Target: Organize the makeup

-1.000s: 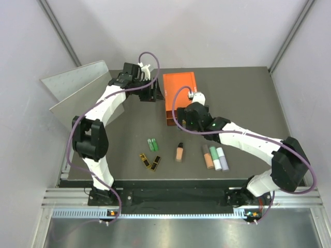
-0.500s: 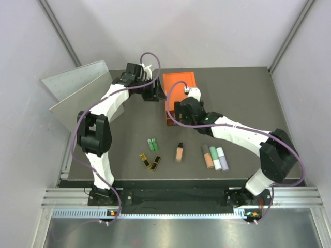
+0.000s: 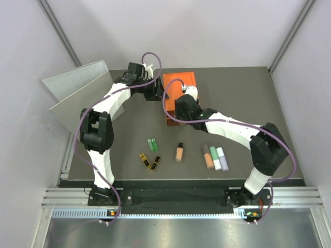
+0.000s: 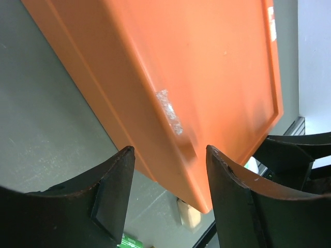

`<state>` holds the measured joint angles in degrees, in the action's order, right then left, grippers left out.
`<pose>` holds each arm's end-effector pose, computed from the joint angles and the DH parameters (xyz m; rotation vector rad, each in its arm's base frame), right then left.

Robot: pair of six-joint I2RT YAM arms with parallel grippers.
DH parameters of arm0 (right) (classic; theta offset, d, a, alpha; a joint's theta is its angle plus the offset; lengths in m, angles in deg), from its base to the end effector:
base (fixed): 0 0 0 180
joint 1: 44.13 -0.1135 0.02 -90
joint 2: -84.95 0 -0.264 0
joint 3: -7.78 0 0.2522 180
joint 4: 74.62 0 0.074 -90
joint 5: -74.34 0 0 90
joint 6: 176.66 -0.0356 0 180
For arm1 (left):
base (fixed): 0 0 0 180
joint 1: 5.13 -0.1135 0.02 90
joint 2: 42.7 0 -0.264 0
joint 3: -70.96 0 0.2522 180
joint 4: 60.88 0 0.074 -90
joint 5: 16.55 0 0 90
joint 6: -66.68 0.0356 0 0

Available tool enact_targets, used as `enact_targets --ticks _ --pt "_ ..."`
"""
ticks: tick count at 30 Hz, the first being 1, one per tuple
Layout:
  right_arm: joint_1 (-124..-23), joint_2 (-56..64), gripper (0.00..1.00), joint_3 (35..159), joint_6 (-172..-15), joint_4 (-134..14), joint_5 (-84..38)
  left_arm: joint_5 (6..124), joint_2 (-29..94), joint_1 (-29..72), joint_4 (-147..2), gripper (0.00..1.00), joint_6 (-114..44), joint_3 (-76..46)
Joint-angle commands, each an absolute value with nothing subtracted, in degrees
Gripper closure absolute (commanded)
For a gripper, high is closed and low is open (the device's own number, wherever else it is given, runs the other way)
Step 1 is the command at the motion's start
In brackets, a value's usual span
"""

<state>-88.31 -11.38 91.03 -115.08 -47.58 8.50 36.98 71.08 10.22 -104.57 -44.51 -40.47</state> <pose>0.2799 0.2517 0.2502 -0.0846 2.2069 0.2260 0.4280 -0.1394 0.2709 0.1967 2.4154 -1.0555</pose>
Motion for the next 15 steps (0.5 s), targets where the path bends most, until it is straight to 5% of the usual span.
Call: enact_targets --ticks 1,6,11,15 --pt "-87.5 -12.7 0.40 94.7 -114.6 -48.7 10.7 35.1 72.2 10.1 -102.2 0.38 -45.2 -43.1" --pt "-87.2 -14.5 0.40 95.3 -114.8 -48.0 11.0 34.7 73.2 10.4 -102.1 0.39 -45.6 -44.1" --pt "-87.2 -14.5 0.89 95.9 -115.1 -47.6 12.5 34.4 74.0 10.5 -102.2 0.39 -45.7 -44.3" --pt "-87.2 -14.1 0.99 96.1 -115.3 -47.0 12.7 34.1 74.5 10.5 -102.3 0.39 -46.0 -44.3"
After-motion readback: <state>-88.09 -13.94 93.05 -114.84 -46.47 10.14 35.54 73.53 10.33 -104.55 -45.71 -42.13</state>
